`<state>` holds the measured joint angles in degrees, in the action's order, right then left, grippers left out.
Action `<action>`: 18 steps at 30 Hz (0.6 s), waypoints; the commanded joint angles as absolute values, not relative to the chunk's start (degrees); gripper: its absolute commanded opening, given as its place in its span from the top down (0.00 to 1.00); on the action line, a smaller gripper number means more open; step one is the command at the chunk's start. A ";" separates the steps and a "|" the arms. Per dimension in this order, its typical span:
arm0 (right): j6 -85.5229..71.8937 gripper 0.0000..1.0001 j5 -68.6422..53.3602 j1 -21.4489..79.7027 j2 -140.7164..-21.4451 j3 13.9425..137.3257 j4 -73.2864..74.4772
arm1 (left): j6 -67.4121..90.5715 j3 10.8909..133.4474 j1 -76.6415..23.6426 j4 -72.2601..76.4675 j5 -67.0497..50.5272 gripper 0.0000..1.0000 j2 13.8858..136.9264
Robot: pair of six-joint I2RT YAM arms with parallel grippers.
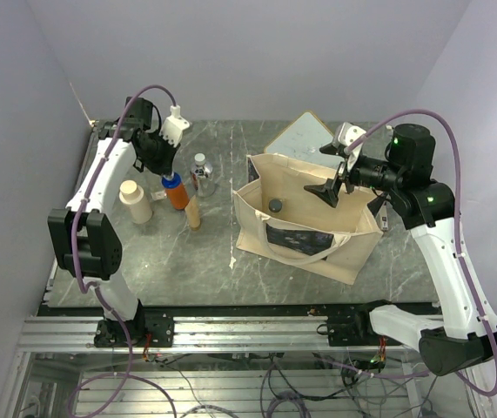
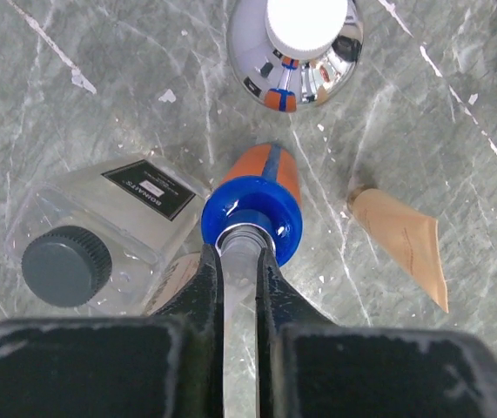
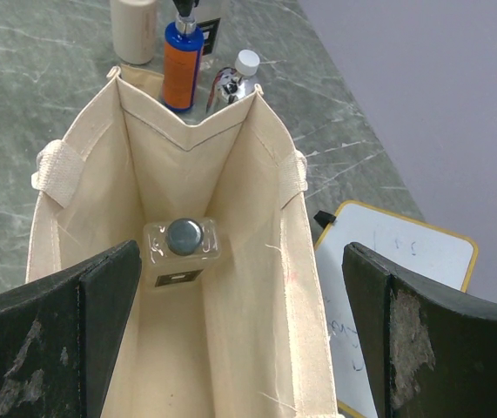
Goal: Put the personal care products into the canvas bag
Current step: Move the care product at the center of the board.
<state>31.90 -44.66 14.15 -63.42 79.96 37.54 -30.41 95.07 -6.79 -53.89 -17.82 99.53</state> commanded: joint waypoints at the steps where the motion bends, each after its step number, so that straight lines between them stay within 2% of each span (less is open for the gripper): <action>1: 31.20 0.00 -45.90 13.63 -62.23 79.63 36.73 | -30.92 94.11 -7.82 -55.15 -16.20 0.93 94.11; 10: 30.85 0.00 -46.84 13.70 -63.60 80.72 36.62 | -33.08 91.21 -10.12 -59.99 -11.86 0.93 88.41; 18: 31.22 0.00 -47.01 13.67 -64.38 82.11 37.64 | -34.46 83.01 -12.06 -63.85 -10.26 0.93 75.97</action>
